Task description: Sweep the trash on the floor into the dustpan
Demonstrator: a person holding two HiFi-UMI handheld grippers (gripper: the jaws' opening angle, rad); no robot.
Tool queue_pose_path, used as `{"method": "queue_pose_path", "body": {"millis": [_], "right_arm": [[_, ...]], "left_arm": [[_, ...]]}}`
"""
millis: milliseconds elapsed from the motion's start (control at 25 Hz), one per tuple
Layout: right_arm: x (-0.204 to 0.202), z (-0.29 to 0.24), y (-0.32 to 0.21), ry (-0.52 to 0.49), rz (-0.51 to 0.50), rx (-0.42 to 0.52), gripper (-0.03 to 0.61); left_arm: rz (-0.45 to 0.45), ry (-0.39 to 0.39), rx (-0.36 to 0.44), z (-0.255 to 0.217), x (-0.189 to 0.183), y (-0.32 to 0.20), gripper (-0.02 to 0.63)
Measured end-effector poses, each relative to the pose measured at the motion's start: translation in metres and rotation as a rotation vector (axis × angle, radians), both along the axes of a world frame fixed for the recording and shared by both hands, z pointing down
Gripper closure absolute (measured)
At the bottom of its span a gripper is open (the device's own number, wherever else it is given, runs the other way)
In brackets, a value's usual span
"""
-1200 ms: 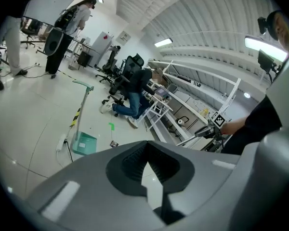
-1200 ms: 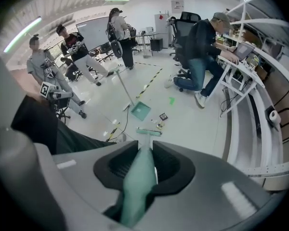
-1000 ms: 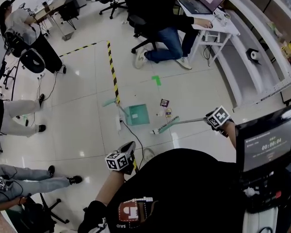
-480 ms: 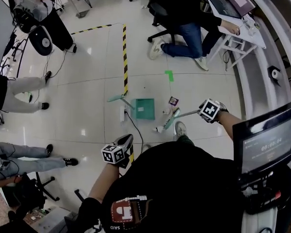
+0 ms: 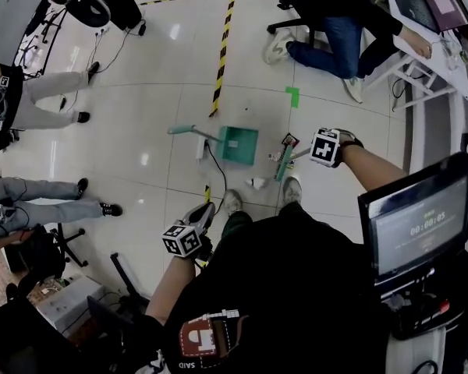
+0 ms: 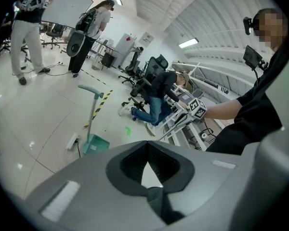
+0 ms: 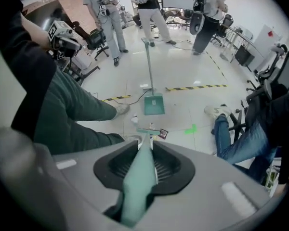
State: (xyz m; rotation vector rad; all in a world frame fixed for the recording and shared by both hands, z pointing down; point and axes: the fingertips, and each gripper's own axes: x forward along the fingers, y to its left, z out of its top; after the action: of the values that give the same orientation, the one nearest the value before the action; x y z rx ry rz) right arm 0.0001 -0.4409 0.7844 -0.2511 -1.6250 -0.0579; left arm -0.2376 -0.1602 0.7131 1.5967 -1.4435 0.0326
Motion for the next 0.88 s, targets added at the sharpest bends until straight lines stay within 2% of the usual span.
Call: {"method": "queue_pose_path", "body": {"millis": [120, 280, 560, 720, 880], "right_arm": [[-0.022, 0.013, 0.008, 0.011, -0.042, -0.048, 0.491], [-0.051, 0.026, 0.013, 0.054, -0.101, -0.048, 0.491], [-0.109, 0.058, 0.019, 0.138, -0.205, -0.037, 0.491], [-0.14, 0.077, 0.009, 0.16, -0.185, -0.014, 0.491], [-0.171, 0.087, -0.017, 0.195, -0.162, 0.036, 0.491]], "left_arm": [[0.015, 0.023, 0.002, 0.01, -0.004, 0.0, 0.612], [0.046, 0.018, 0.009, 0.017, -0.019, 0.006, 0.612], [-0.011, -0.006, 0.016, 0.018, -0.052, 0.053, 0.612], [-0.053, -0.023, 0.013, 0.024, -0.073, 0.081, 0.612], [-0.098, 0.0, -0.005, 0.036, -0.083, 0.097, 0.612]]}}
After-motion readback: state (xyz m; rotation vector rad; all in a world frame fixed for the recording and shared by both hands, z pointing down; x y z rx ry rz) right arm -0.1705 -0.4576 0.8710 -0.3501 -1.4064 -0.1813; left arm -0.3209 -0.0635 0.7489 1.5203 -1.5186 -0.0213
